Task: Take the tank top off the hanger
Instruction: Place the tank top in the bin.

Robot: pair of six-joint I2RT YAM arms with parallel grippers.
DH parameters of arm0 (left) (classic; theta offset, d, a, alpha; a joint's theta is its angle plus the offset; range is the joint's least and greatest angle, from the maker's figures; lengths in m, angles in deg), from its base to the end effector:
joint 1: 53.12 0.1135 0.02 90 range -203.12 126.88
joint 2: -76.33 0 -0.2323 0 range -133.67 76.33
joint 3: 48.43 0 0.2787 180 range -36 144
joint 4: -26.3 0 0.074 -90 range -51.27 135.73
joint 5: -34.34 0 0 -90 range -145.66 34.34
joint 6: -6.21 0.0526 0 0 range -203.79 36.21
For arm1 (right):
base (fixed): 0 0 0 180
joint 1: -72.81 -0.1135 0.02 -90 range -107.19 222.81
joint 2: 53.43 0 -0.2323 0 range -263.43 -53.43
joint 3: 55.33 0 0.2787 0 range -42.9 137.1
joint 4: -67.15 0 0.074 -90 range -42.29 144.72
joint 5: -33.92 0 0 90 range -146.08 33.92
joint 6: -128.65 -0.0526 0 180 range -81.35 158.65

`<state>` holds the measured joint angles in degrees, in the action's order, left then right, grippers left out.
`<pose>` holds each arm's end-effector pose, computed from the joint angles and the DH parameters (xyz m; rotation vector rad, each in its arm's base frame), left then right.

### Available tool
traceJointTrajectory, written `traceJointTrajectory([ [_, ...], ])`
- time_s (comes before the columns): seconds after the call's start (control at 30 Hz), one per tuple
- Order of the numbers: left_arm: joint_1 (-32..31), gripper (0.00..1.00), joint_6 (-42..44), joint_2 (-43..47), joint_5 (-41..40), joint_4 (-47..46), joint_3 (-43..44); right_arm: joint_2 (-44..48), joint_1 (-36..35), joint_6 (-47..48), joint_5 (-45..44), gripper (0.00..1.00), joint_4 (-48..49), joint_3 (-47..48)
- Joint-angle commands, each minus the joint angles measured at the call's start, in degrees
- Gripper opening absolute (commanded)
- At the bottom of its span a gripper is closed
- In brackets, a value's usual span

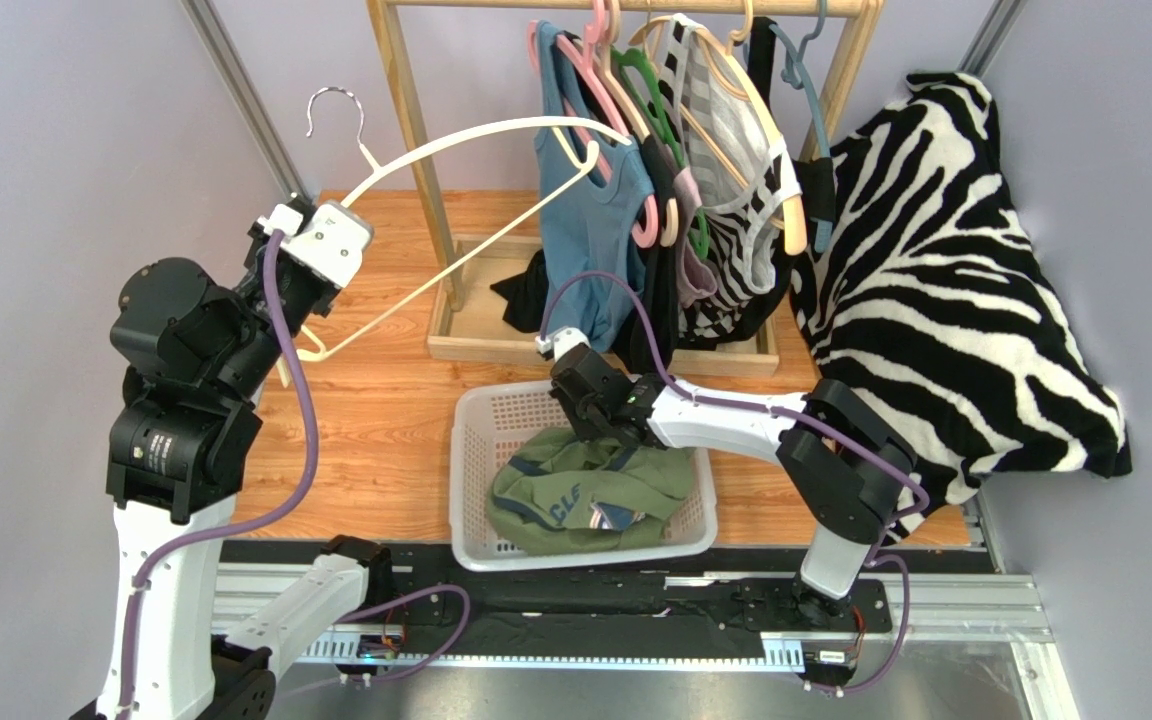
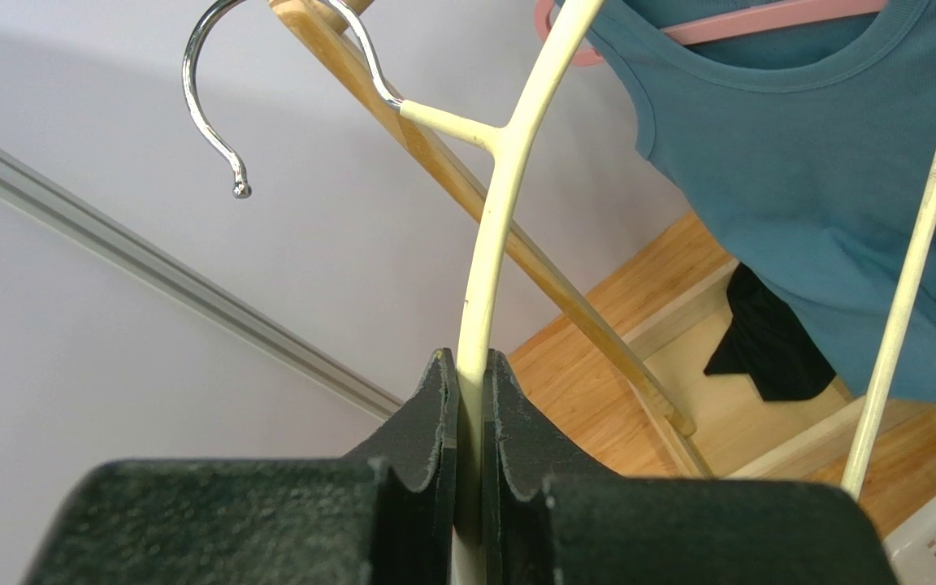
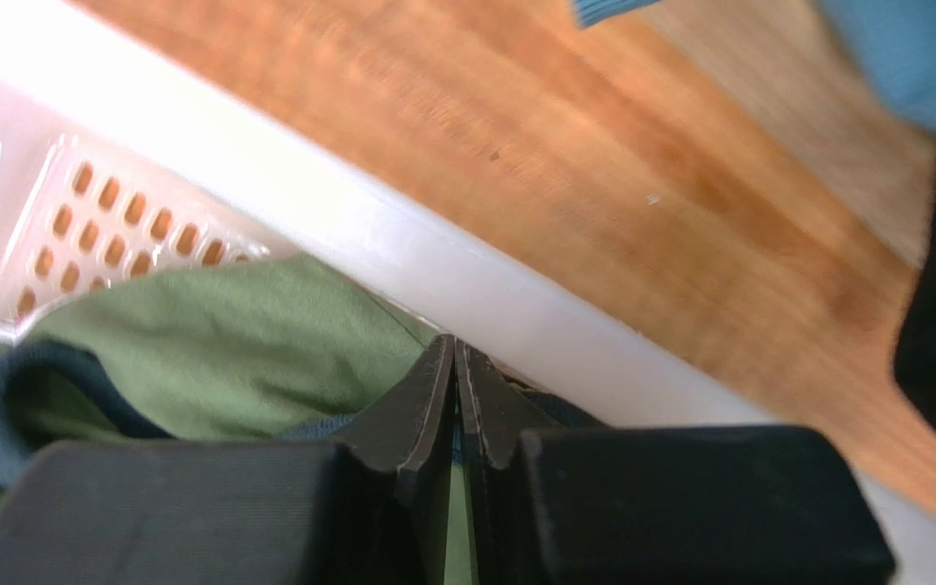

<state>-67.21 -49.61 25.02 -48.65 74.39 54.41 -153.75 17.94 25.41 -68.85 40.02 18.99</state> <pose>0.1673 -0.0486 0.5206 0.7075 1.3387 0.1887 0.2324 0.3101 0.1196 -0.7944 2.3497 0.2329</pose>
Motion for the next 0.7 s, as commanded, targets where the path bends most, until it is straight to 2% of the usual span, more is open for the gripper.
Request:
traceJointTrajectory([
  [0.0,0.38,0.0,-0.77,0.33,0.29,-1.47,2.58,-0.32,3.45,2.42,-2.96,0.12,4.41,1.66],
  [0.2,0.38,0.0,-0.34,0.42,0.82,-0.5,2.93,-0.41,6.53,4.09,-2.61,0.12,3.8,3.59],
  [0.4,0.38,0.0,-0.16,0.6,1.69,0.29,2.66,-1.9,6.36,-1.08,-3.83,0.11,4.15,6.75],
  [0.5,0.38,0.0,0.1,0.95,2.05,0.73,2.49,-3.04,2.6,-3.29,-5.85,0.1,5.99,7.63],
  [0.67,0.38,0.0,0.81,1.74,2.22,1.17,2.05,-5.59,-5.93,-3.2,-15.86,0.09,3.28,9.74],
])
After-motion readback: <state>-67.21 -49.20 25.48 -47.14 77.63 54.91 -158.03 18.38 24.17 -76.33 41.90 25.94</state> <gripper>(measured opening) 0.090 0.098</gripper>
